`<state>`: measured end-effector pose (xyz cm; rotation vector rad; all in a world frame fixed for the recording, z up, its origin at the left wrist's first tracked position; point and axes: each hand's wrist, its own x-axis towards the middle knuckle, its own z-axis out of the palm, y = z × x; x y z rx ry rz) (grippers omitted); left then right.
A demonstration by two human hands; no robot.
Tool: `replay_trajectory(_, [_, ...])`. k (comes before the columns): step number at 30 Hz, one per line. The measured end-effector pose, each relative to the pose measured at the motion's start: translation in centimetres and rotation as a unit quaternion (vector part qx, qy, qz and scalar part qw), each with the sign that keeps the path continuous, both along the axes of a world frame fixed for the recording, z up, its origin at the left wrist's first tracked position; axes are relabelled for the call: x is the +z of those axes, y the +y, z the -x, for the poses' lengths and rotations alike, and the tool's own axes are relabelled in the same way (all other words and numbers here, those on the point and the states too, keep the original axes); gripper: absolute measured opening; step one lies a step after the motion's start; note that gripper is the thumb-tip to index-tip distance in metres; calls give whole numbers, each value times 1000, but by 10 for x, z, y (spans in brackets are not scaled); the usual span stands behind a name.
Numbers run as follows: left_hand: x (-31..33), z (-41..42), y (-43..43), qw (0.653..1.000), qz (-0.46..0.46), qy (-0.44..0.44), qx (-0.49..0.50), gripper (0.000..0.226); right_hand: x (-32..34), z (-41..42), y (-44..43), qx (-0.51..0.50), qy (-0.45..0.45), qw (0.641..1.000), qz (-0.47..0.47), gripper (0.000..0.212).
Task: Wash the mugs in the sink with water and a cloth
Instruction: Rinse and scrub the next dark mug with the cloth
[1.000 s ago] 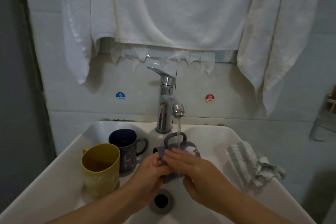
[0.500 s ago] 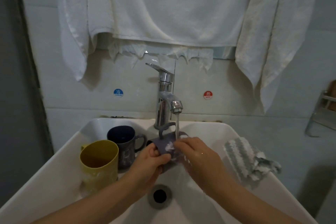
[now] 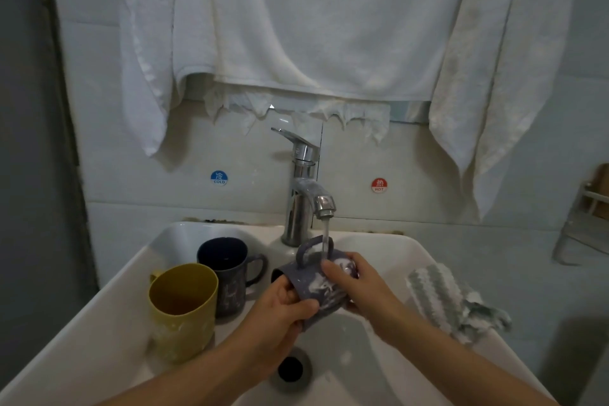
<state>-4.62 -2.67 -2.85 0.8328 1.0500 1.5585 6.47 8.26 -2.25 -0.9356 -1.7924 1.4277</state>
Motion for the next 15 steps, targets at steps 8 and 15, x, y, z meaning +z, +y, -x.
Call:
replay_trajectory(8, [-2, 7, 1, 1000, 8, 8, 13, 49, -1, 5, -2, 26, 48, 998, 22, 28])
replay_trajectory(15, [-2, 5, -3, 999, 18, 27, -10, 46, -6, -5, 0, 41, 54, 997, 45, 30])
